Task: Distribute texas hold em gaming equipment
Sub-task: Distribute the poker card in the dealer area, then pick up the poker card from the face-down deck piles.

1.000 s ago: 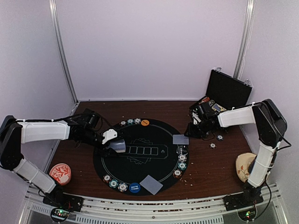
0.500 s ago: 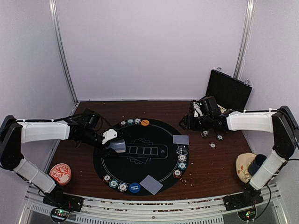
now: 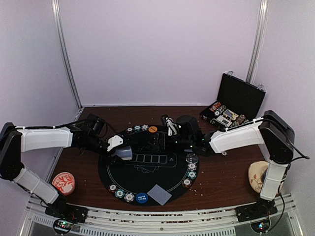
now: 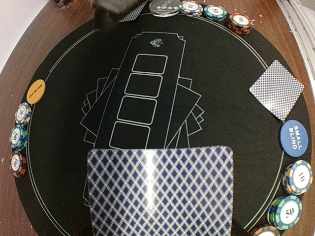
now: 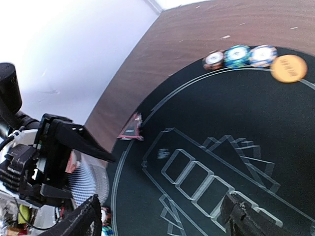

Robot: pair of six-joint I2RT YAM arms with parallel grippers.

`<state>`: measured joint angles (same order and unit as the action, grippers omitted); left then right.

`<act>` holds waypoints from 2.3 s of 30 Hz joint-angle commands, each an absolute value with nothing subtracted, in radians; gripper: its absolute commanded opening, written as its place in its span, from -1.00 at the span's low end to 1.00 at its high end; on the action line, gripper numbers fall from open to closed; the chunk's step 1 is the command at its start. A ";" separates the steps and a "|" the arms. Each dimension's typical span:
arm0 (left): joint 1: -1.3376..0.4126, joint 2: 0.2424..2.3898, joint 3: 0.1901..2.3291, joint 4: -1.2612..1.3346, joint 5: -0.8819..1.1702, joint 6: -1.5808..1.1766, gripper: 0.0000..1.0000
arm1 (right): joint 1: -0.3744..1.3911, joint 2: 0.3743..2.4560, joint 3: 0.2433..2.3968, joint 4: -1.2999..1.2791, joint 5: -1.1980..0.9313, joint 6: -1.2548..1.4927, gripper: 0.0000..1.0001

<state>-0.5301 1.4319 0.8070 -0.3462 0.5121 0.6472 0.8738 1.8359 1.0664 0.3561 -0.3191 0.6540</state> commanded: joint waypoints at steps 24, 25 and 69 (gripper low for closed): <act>-0.533 1.413 0.803 -0.329 0.538 0.655 -0.77 | 0.984 2.132 1.372 0.408 -0.438 0.689 0.56; -0.533 1.414 0.803 -0.330 0.537 0.654 -0.77 | 0.985 2.131 1.370 0.414 -0.451 0.691 0.57; -0.533 1.433 0.805 -0.336 0.534 0.661 -0.77 | 0.947 2.050 1.341 0.275 -0.491 0.633 -0.60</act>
